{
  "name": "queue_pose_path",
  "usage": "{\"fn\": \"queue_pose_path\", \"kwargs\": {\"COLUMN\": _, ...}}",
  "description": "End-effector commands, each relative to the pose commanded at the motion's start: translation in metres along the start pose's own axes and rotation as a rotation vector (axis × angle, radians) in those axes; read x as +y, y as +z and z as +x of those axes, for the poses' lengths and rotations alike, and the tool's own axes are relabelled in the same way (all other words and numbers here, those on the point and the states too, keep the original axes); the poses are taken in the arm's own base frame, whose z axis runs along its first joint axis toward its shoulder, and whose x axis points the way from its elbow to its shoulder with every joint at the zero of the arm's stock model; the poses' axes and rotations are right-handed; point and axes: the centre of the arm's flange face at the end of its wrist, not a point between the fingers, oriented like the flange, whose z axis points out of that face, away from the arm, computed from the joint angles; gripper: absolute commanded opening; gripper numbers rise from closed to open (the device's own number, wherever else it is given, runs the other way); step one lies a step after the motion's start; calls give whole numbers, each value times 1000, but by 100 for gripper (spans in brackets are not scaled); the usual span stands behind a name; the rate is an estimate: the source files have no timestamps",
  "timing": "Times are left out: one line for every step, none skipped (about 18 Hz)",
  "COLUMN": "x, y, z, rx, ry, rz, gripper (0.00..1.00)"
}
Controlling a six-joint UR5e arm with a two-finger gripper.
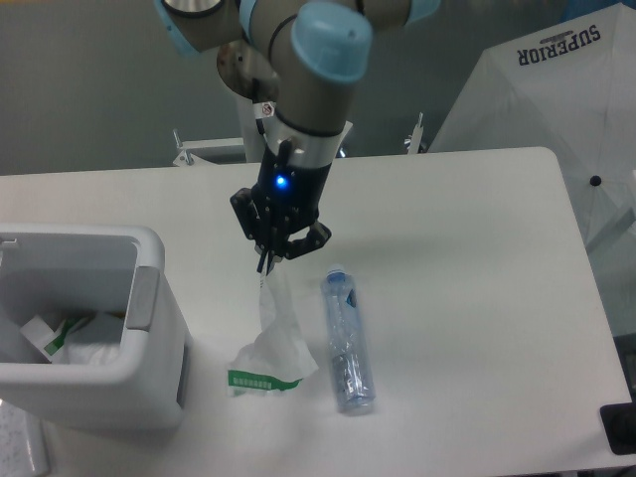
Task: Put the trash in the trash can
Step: 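Lift the bag and carry it over the white trash bin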
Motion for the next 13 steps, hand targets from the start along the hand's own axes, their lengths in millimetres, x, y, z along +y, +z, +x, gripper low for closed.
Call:
{"fn": "queue_pose_path", "kwargs": {"x": -8, "y": -6, "z": 3, "rx": 22, "ry": -8, "rz": 32, "gripper": 0}}
{"fn": "queue_pose_path", "kwargs": {"x": -14, "y": -11, "z": 7, "rx": 45, "ry": 0, "rz": 61, "gripper": 0}}
{"fn": "queue_pose_path", "kwargs": {"x": -21, "y": -16, "z": 11, "rx": 66, "ry": 17, "rz": 90, "gripper": 0}}
{"fn": "queue_pose_path", "kwargs": {"x": -27, "y": -21, "z": 14, "rx": 81, "ry": 28, "rz": 114, "gripper": 0}}
{"fn": "queue_pose_path", "kwargs": {"x": -33, "y": -25, "z": 19, "rx": 89, "ry": 46, "rz": 135, "gripper": 0}}
{"fn": "queue_pose_path", "kwargs": {"x": -37, "y": -27, "z": 23, "rx": 95, "ry": 60, "rz": 151, "gripper": 0}}
{"fn": "queue_pose_path", "kwargs": {"x": -40, "y": -31, "z": 27, "rx": 96, "ry": 78, "rz": 170, "gripper": 0}}
{"fn": "queue_pose_path", "kwargs": {"x": -44, "y": -36, "z": 32, "rx": 92, "ry": 94, "rz": 184, "gripper": 0}}
{"fn": "queue_pose_path", "kwargs": {"x": -49, "y": -40, "z": 42, "rx": 91, "ry": 119, "rz": 195, "gripper": 0}}
{"fn": "queue_pose_path", "kwargs": {"x": -55, "y": -41, "z": 51, "rx": 91, "ry": 150, "rz": 202, "gripper": 0}}
{"fn": "queue_pose_path", "kwargs": {"x": -60, "y": -44, "z": 58, "rx": 89, "ry": 190, "rz": 210, "gripper": 0}}
{"fn": "queue_pose_path", "kwargs": {"x": -61, "y": -45, "z": 60, "rx": 86, "ry": 225, "rz": 214, "gripper": 0}}
{"fn": "queue_pose_path", "kwargs": {"x": -63, "y": -52, "z": 71, "rx": 81, "ry": 277, "rz": 224, "gripper": 0}}
